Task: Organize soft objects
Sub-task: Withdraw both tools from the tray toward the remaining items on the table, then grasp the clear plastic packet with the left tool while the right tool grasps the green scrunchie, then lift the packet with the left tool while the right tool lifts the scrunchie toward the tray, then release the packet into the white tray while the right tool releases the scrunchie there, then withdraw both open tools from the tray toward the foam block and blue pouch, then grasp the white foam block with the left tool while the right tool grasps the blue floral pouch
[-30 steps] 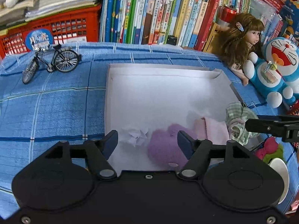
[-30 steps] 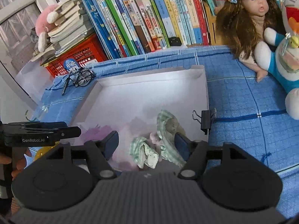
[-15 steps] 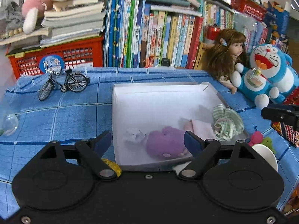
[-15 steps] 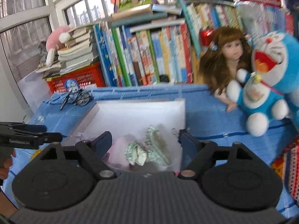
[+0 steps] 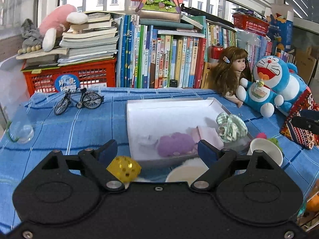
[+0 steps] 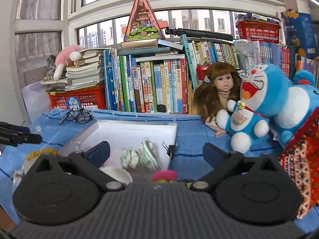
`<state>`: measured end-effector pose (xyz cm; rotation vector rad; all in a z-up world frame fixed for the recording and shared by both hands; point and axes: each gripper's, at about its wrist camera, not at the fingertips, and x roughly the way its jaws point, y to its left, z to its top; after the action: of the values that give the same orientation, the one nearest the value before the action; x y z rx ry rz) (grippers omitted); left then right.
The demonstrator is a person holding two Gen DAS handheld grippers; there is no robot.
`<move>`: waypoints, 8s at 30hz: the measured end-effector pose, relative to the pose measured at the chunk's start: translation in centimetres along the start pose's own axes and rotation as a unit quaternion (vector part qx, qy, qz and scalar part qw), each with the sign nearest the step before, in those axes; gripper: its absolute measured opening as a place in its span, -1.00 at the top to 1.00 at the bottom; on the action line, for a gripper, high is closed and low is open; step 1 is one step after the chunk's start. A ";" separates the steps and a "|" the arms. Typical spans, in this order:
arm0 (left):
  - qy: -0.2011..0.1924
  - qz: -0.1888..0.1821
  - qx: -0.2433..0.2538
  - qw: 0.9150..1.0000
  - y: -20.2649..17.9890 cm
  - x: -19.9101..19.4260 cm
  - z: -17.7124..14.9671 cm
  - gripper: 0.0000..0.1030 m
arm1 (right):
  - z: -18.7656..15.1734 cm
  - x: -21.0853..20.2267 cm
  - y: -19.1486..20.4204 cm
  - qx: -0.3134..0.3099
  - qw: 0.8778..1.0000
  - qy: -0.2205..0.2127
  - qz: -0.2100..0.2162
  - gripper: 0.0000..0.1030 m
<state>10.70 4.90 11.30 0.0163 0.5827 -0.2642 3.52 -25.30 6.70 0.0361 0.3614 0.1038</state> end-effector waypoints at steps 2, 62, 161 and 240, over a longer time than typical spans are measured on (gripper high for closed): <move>-0.013 0.006 -0.012 1.000 0.2 -0.9 -1.2 -0.69 | -0.7 -0.5 0.0 -0.005 1.000 -0.002 -0.006 -1.00; -0.001 0.115 -0.079 0.990 5.1 -3.7 -13.2 0.11 | -8.2 2.4 2.7 -0.121 0.989 -0.002 -0.090 0.45; 0.069 -0.015 0.012 0.997 -1.9 11.4 6.5 -0.65 | 6.4 13.0 6.3 -0.042 0.990 0.120 0.068 -0.60; 0.068 0.013 -0.077 0.995 5.0 -3.9 -11.2 0.15 | -8.7 5.0 -2.8 -0.058 0.992 0.096 -0.052 -0.68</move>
<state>2.77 11.69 3.72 -0.1068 0.7365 -0.1925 5.37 -27.36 -3.32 -0.1088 0.5485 0.0240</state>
